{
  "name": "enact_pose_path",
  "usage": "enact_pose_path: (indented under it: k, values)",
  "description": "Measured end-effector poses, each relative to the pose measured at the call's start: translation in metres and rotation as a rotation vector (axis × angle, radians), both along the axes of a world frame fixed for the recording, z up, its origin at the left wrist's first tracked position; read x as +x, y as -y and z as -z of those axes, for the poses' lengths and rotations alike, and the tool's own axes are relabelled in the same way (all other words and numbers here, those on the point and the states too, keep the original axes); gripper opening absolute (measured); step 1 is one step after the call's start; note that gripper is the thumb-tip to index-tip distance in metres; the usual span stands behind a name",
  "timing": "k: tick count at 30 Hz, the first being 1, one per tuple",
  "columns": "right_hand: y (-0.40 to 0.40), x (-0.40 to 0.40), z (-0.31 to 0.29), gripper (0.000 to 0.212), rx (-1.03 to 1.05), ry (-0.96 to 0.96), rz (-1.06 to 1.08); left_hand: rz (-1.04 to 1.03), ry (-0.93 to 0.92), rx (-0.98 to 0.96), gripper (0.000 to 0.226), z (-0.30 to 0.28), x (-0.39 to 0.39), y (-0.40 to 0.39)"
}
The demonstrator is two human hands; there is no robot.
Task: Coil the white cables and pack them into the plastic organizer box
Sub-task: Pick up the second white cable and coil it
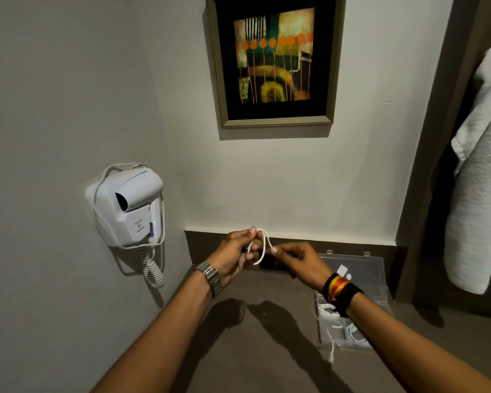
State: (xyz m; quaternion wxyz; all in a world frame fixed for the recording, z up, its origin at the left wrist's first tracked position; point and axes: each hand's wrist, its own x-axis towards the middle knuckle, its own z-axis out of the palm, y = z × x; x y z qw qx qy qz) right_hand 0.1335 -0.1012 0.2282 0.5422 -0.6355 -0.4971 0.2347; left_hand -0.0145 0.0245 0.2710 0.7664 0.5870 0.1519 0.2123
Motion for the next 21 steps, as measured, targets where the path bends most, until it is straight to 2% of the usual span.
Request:
enact_pose_path:
  k: [3, 5, 7, 10, 13, 15, 18, 21]
  values:
    - [0.006, -0.017, 0.007, 0.042, -0.108, 0.148, -0.086, -0.139, 0.111, -0.179, 0.025, -0.002, 0.002, -0.005]
    - [0.009, -0.028, 0.005, 0.036, -0.166, 0.236, -0.137, -0.169, 0.193, -0.252, 0.028, -0.001, 0.002, -0.007]
    - [0.012, -0.034, -0.002, 0.030, -0.200, 0.328, -0.165, -0.193, 0.231, -0.234, 0.027, 0.000, 0.002, -0.009]
    - [0.017, -0.035, -0.019, 0.029, -0.238, 0.491, -0.202, -0.255, 0.201, -0.096, 0.031, 0.002, 0.003, -0.009]
    - [0.016, -0.033, -0.040, 0.034, -0.249, 0.641, -0.253, -0.268, 0.086, 0.198, 0.031, 0.004, 0.005, -0.001]
    - [0.014, -0.029, -0.055, 0.035, -0.174, 0.702, -0.214, -0.255, 0.017, 0.361, 0.031, 0.008, 0.003, 0.007]
    - [0.013, -0.011, -0.071, 0.025, -0.077, 0.532, -0.091, -0.268, -0.112, 0.576, 0.032, 0.010, -0.003, 0.014]
    - [0.011, 0.006, -0.071, 0.014, 0.040, 0.318, -0.042, -0.175, -0.179, 0.633, 0.035, 0.009, -0.005, 0.015]
